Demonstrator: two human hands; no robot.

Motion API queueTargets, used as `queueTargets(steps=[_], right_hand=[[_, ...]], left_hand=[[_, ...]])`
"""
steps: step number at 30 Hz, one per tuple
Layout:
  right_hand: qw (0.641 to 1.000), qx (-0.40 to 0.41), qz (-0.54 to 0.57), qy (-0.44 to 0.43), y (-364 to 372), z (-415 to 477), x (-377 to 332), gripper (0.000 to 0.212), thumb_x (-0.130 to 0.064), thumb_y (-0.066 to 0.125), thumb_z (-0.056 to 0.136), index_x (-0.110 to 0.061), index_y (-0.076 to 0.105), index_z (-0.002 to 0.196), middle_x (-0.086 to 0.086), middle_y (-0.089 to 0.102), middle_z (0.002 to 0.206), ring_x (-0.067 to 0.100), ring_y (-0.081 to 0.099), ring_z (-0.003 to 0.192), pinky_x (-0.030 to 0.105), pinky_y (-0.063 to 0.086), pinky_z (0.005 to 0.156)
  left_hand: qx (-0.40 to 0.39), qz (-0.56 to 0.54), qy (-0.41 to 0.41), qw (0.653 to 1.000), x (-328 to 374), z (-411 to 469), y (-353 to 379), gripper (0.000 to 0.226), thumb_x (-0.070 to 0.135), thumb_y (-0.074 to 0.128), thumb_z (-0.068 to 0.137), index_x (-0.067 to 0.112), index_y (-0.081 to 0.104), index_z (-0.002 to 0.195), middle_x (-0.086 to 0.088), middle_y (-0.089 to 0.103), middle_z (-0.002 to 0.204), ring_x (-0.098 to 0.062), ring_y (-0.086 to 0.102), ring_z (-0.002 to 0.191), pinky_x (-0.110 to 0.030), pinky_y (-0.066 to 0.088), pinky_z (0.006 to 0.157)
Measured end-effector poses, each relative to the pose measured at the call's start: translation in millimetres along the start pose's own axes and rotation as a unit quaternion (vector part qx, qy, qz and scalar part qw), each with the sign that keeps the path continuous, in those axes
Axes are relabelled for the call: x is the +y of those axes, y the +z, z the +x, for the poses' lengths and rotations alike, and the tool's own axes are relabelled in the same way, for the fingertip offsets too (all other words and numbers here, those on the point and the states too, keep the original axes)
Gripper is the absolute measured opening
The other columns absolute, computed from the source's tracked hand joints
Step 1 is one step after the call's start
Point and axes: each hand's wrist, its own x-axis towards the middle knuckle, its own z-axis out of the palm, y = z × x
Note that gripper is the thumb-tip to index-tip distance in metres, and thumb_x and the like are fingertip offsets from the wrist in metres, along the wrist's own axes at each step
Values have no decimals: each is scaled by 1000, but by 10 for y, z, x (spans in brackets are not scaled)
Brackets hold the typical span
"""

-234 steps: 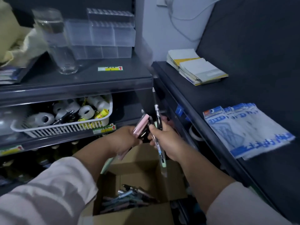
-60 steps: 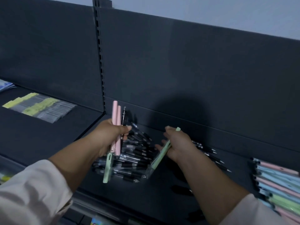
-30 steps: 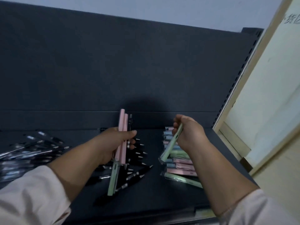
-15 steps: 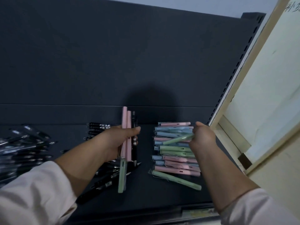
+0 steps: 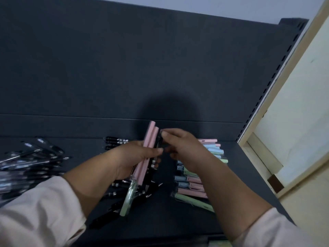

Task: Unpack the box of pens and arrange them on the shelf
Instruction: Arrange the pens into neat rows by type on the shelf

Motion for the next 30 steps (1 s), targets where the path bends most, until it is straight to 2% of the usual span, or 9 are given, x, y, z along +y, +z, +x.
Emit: queueTargets(steps=[4, 8, 10, 13, 16, 19, 21, 25, 30], right_hand=[[998, -58, 33, -9, 224, 56, 18, 10, -9, 61, 91, -17, 66, 95, 0, 68, 85, 13, 61, 78, 28, 47, 73], [992, -22, 120, -2, 362, 165, -15, 15, -8, 50, 97, -16, 61, 104, 3, 64, 80, 15, 62, 71, 32, 53, 75], [989, 0, 148, -6, 458, 216, -64, 18, -13, 45, 100, -22, 61, 105, 3, 56, 77, 16, 59, 64, 33, 54, 68], [999, 13, 18, -50, 619, 301, -66, 23, -19, 43, 101, -31, 60, 110, 1, 53, 80, 10, 50, 59, 21, 45, 51], [988, -26, -136, -69, 815, 355, 14, 29, -18, 46, 100, -30, 60, 122, -2, 61, 96, 4, 53, 74, 15, 42, 61], [977, -69, -189, -67, 1008, 357, 66, 28, -20, 47, 99, -24, 61, 123, -2, 65, 110, 6, 59, 94, 15, 42, 76], [979, -55, -180, -78, 1112, 346, 0, 23, -27, 47, 100, -25, 63, 116, -8, 65, 106, 6, 59, 98, 15, 42, 77], [991, -88, -58, -85, 1257, 302, -214, 15, -33, 50, 98, -29, 64, 99, -9, 66, 86, 8, 55, 67, 22, 43, 61], [985, -134, -22, -109, 1310, 264, -278, 10, -14, 57, 94, -21, 64, 95, -7, 56, 64, 4, 46, 50, 21, 41, 51]], left_hand=[[10, 10, 19, 1000, 4, -29, -111, 20, 17, 68, 85, 15, 70, 105, -6, 74, 96, -22, 67, 96, -36, 52, 85], [55, -36, 14, 998, -13, -77, -306, 12, 16, 69, 85, 7, 68, 92, -4, 67, 68, -19, 63, 68, -30, 53, 63], [89, -77, 9, 993, -14, -124, -426, 10, 17, 67, 87, 8, 64, 86, -3, 62, 59, -15, 59, 54, -27, 52, 54], [134, -109, 9, 985, -12, -215, -621, 17, 25, 64, 89, 12, 59, 79, 0, 58, 54, -13, 56, 50, -25, 48, 49], [153, -96, 5, 984, -25, -314, -788, 23, 33, 63, 89, 13, 57, 80, -2, 54, 63, -14, 53, 55, -27, 46, 52], [142, -80, 14, 987, -54, -400, -925, 20, 32, 64, 88, 13, 61, 88, -1, 57, 72, -13, 54, 62, -24, 47, 53], [123, -67, 22, 990, -76, -442, -1010, 18, 28, 66, 87, 12, 62, 95, 0, 60, 75, -11, 55, 64, -21, 48, 54], [73, -9, 18, 997, -83, -490, -1086, 10, 18, 68, 85, 10, 64, 88, 2, 61, 64, -7, 53, 53, -18, 46, 51], [28, 62, 17, 998, -52, -522, -1075, 10, 21, 69, 84, 12, 67, 88, 2, 59, 63, -8, 53, 57, -22, 45, 59]])
